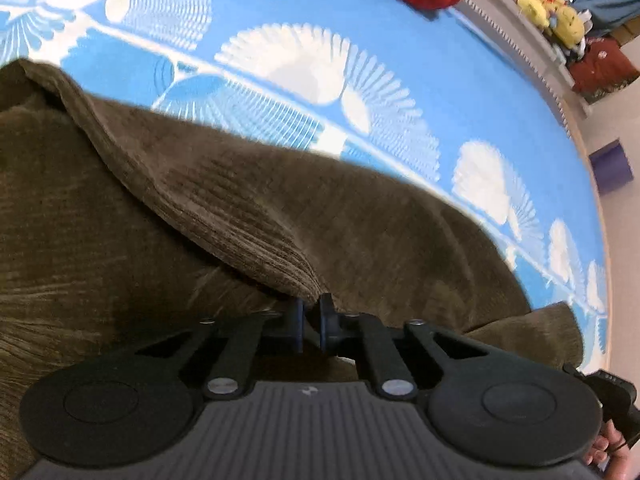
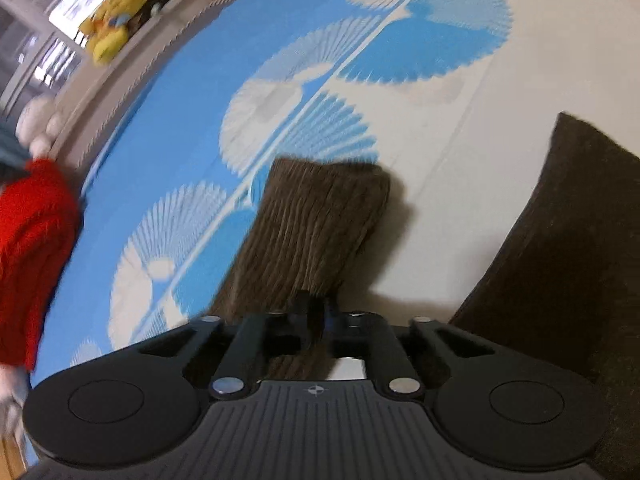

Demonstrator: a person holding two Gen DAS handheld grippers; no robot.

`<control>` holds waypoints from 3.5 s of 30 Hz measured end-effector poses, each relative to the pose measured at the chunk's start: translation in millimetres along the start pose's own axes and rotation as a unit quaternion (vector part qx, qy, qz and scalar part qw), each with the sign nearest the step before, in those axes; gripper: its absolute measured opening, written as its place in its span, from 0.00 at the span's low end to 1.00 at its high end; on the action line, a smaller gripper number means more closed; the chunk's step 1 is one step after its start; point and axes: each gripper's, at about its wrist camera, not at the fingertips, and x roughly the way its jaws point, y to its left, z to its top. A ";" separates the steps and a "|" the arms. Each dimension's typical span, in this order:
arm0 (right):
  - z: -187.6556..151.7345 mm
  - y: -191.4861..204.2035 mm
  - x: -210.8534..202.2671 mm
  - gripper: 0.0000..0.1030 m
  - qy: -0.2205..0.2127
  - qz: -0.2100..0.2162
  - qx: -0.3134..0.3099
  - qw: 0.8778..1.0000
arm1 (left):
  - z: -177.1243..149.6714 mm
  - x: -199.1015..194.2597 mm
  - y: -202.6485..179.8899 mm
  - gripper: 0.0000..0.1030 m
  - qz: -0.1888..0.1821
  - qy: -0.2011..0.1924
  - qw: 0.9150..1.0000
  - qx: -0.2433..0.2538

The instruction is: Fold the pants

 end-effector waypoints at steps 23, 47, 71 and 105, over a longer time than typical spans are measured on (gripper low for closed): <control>5.4 18.5 -152.8 0.02 -0.206 0.071 0.026 0.976 | -8.5 -49.9 13.9 0.64 -0.134 -0.032 0.990 0.001; 3.7 58.2 -195.7 0.02 -0.261 0.052 0.004 0.964 | 22.3 -100.9 -39.6 0.16 -0.101 -0.167 0.980 0.029; 21.5 -7.2 16.8 0.48 0.106 -0.078 -0.203 0.970 | -15.0 32.5 -45.8 0.51 0.030 0.023 0.945 0.326; 75.3 -35.0 19.2 0.38 -0.032 -0.072 -0.088 0.993 | -47.9 -20.8 -38.2 0.08 -0.025 0.058 0.837 0.543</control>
